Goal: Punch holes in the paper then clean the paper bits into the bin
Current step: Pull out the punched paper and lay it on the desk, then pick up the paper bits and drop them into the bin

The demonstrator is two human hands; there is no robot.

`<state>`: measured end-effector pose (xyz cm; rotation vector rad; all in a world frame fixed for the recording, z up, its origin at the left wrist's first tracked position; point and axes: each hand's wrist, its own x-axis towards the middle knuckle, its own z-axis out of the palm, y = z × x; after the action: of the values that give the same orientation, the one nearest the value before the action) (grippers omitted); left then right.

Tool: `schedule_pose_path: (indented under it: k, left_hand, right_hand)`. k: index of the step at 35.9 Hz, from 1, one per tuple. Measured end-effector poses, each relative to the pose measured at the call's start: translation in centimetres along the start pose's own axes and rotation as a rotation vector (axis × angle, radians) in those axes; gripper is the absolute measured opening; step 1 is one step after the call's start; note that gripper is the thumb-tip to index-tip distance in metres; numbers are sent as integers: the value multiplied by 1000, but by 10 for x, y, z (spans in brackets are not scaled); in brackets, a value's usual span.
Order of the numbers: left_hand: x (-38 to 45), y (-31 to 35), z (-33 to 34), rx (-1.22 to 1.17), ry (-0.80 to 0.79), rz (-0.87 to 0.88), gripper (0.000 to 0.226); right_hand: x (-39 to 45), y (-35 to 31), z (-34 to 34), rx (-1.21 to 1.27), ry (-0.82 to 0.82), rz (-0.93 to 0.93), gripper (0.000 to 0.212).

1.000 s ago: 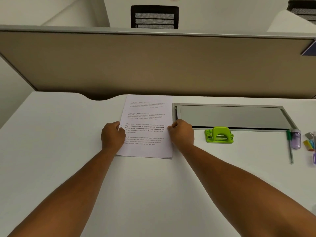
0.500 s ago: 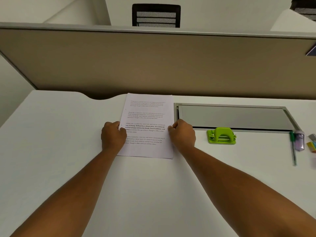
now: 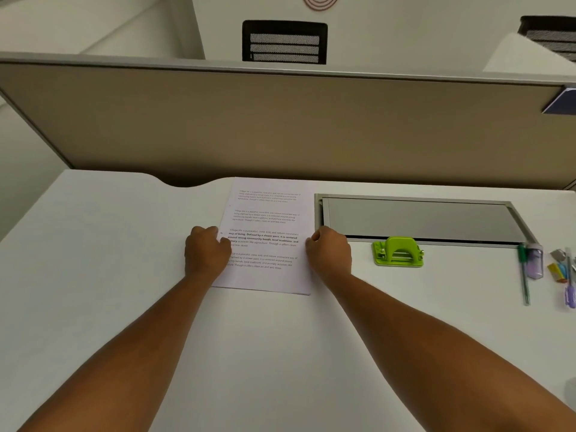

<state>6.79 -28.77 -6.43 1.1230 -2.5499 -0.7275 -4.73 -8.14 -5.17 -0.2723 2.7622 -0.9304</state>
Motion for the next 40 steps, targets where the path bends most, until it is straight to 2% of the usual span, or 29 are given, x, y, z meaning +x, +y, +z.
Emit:
schedule_pose_path:
  k: [6, 10, 16, 22, 29, 34, 40]
  left_hand:
    - [-4, 1, -3, 0, 4, -27, 37]
    - [-17, 5, -8, -36, 64, -36, 44]
    - [-53, 32, -13, -112, 101, 65, 38]
    - [-109, 71, -11, -158, 22, 308, 36]
    - [-182, 108, 5, -102, -72, 507, 44]
    - [-230, 123, 21, -14, -212, 578, 53]
    - [-282, 141, 42, 129, -306, 619, 59]
  right_hand:
    - [-3, 3, -7, 86, 14, -20, 14]
    - [-15, 11, -21, 81, 43, -70, 16]
    - [-38, 25, -56, 1, 90, -182, 19]
    - [-70, 42, -100, -51, 153, -303, 16]
    - [-103, 82, -145, -8, 244, -273, 16]
    - [-130, 119, -169, 35, 300, -201, 17]
    - [-165, 176, -189, -1, 278, -140, 22]
